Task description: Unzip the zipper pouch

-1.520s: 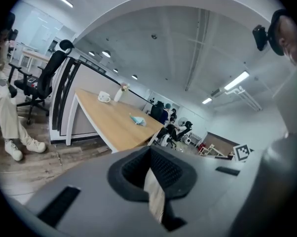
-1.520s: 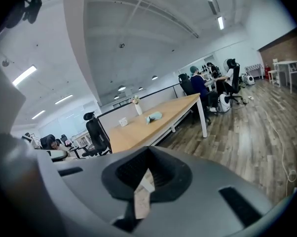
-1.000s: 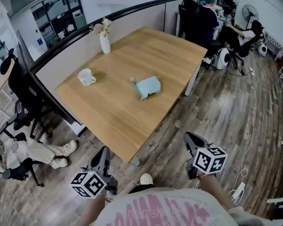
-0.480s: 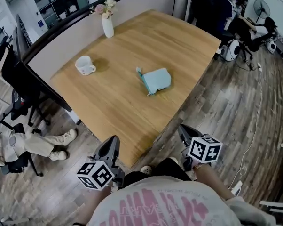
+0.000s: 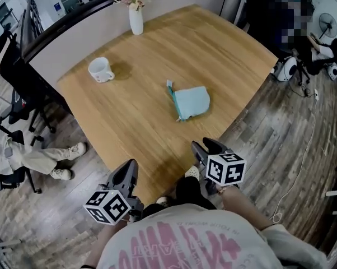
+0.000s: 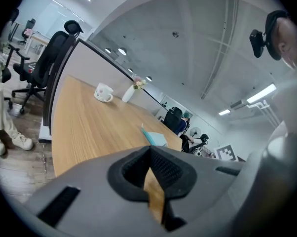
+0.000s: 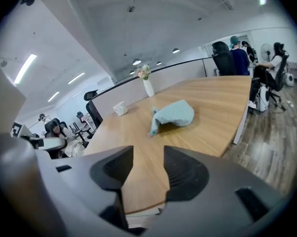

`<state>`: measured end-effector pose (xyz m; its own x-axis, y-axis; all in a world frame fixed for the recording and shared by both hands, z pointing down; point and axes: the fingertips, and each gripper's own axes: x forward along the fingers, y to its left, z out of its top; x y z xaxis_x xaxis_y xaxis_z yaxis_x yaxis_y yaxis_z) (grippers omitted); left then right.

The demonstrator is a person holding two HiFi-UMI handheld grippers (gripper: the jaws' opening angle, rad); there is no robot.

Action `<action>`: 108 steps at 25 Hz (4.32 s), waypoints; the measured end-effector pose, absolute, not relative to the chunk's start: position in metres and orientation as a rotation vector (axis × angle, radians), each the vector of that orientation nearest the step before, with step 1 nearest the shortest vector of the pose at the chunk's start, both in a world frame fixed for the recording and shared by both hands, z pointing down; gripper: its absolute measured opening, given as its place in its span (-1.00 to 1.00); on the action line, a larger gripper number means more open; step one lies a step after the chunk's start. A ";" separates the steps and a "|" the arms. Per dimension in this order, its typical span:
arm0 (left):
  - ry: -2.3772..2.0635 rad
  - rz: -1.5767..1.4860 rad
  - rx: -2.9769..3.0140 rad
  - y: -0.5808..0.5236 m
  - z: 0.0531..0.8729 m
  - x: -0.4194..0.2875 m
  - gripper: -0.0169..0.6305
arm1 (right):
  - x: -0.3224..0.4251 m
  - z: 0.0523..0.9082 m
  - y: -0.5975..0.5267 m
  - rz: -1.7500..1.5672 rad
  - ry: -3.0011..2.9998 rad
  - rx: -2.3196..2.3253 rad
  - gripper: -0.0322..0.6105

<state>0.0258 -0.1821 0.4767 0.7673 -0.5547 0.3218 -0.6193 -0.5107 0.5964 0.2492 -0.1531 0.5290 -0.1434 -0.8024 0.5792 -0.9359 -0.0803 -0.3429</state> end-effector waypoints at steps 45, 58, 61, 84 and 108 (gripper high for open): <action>-0.762 0.035 2.543 -0.201 0.385 0.040 -0.71 | 0.155 0.408 -0.236 0.895 -2.549 1.221 -0.89; -0.631 -0.001 2.740 -0.196 0.341 0.031 -0.51 | 0.079 0.328 -0.199 0.742 -2.804 0.939 -0.89; -0.581 -0.056 2.744 -0.190 0.334 0.030 -0.79 | 0.076 0.324 -0.196 0.733 -2.817 0.901 -0.89; -0.564 0.013 2.745 -0.197 0.343 0.019 -0.93 | 0.080 0.333 -0.176 0.711 -2.848 0.509 -0.89; -0.698 0.028 2.708 -0.218 0.350 -0.003 -0.92 | 0.084 0.337 -0.176 0.685 -2.834 0.555 -0.89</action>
